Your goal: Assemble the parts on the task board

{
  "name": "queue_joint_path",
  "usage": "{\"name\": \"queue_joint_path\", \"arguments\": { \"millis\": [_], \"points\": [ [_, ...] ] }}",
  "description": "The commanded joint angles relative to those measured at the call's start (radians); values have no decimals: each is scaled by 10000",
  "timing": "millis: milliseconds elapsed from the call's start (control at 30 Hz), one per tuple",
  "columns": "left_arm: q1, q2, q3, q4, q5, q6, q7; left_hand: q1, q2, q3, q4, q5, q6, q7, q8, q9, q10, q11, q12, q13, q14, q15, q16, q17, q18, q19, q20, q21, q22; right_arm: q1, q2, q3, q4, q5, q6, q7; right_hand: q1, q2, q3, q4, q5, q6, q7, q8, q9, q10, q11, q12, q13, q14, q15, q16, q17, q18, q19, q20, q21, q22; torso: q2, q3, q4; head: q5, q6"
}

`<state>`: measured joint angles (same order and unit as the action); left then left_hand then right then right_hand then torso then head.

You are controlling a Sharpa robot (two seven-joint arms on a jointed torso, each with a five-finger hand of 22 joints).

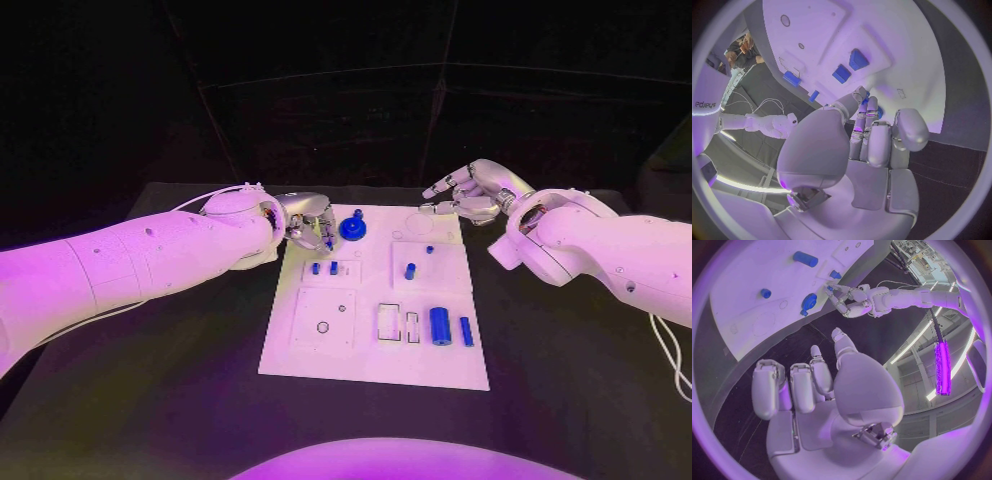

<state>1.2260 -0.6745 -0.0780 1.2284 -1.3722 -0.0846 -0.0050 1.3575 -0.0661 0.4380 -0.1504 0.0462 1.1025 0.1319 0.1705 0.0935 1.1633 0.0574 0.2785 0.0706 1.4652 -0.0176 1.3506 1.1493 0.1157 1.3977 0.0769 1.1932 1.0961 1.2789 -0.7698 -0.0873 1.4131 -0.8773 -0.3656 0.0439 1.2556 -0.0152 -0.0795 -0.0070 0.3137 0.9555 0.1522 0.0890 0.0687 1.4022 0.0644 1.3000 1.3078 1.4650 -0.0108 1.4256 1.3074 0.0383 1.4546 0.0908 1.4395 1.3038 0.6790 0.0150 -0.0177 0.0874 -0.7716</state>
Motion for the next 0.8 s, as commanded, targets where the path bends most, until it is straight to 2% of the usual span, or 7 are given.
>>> {"name": "queue_joint_path", "arguments": {
  "millis": [33, 267, 533, 800],
  "points": [
    [11, 9, 2, -31, 51, 133, -86, -77, 21, 68, -23, 10, 51, 5, -63, -3, 81, 22, -58, 5, 279, -57, -67, -25, -134, 15, 3, 4, -15, 18, 7, 6, 9, 7, 42, 54, 9, 118, -59, 15, 54, 36, -31, 61, 6, -43, -31, -2, 340, 529, -59, -42, 20, 187, -83, -13, -36, -4, 5, -2, -4, 13, -6],
    [11, 44, -13, -78, 51, 160, -64, -77, 21, 68, -23, 10, 51, 5, -63, -3, 81, 22, -58, 5, 279, -57, -67, -25, -134, 15, 3, 4, -15, 17, 13, 6, 9, 7, 44, 56, 9, 118, -59, 15, 54, 36, -31, 61, 6, -43, -31, -2, 340, 529, -59, -42, 20, 187, -83, -13, -36, -4, 3, 2, -7, 14, -21],
    [9, 98, -92, -118, 51, 220, -43, -78, 20, 81, -29, 10, 51, 7, -70, -6, 84, 24, -69, 3, 277, -57, -71, -34, -132, 8, 3, -5, -25, 17, 13, 6, 12, 7, 49, 57, 9, 118, -59, 15, 54, 36, -31, 61, 6, -43, -31, -2, 340, 529, -59, -42, 20, 187, -83, -13, -36, -4, 2, 3, -9, 2, -25],
    [5, 127, -121, -112, 51, 238, -37, -80, 20, 87, -32, 10, 53, 7, -73, -8, 86, 25, -75, 2, 274, -56, -78, -47, -133, 8, 4, -2, -20, 17, 12, 6, 14, 7, 52, 56, 9, 118, -59, 15, 54, 36, -31, 61, 6, -43, -31, -2, 340, 529, -59, -42, 20, 187, -83, -13, -36, -4, 7, -1, 1, -18, -42]
  ]
}}
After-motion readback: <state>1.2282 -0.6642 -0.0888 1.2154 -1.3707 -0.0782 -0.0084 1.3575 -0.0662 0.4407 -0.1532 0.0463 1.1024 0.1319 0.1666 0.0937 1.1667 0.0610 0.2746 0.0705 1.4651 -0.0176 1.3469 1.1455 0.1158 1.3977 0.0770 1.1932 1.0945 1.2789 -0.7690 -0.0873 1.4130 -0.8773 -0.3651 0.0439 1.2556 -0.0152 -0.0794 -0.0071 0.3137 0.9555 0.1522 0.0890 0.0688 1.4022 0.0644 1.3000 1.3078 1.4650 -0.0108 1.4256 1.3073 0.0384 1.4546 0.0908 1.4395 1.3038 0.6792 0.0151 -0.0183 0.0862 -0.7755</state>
